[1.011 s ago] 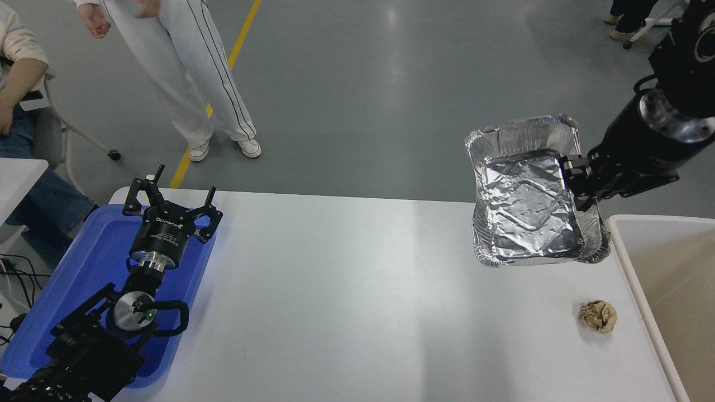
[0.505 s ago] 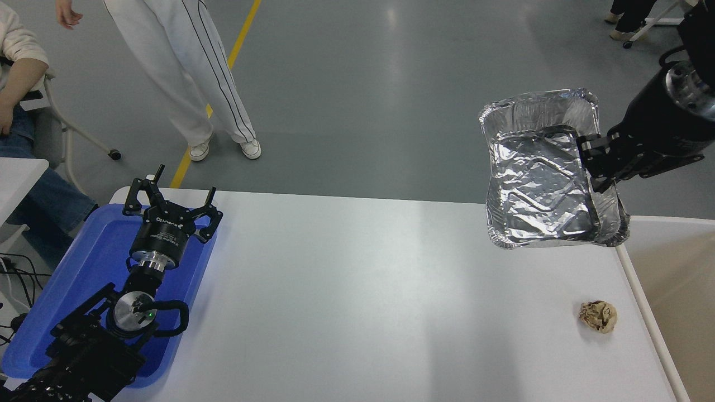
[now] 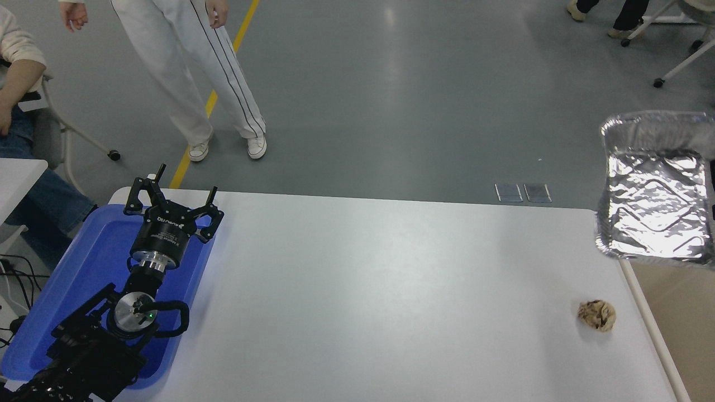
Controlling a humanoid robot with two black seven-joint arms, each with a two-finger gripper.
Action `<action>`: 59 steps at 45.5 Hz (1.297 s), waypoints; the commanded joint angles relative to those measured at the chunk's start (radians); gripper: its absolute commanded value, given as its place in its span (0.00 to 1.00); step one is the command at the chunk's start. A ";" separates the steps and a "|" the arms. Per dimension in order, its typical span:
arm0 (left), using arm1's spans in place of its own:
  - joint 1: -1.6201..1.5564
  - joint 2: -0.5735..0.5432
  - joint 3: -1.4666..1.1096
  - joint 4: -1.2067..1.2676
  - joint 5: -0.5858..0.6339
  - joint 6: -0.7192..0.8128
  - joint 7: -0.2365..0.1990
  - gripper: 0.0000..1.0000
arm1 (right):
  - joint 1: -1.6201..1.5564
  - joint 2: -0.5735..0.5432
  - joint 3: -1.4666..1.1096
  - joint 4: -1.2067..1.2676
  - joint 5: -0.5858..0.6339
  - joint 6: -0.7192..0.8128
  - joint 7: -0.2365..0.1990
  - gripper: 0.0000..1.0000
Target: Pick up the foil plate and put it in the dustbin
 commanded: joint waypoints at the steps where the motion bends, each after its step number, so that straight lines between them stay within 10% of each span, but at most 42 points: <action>1: 0.001 0.000 0.000 0.000 0.000 0.000 0.000 1.00 | -0.001 -0.162 -0.096 -0.085 -0.048 0.000 0.000 0.00; 34: 0.001 0.000 0.000 0.000 0.000 0.000 -0.002 1.00 | -0.209 -0.446 0.091 -0.392 -0.171 0.000 0.000 0.00; 59: 0.001 0.000 -0.001 0.000 0.000 0.000 -0.002 1.00 | -0.855 -0.276 0.507 -0.504 0.034 -0.149 0.000 0.00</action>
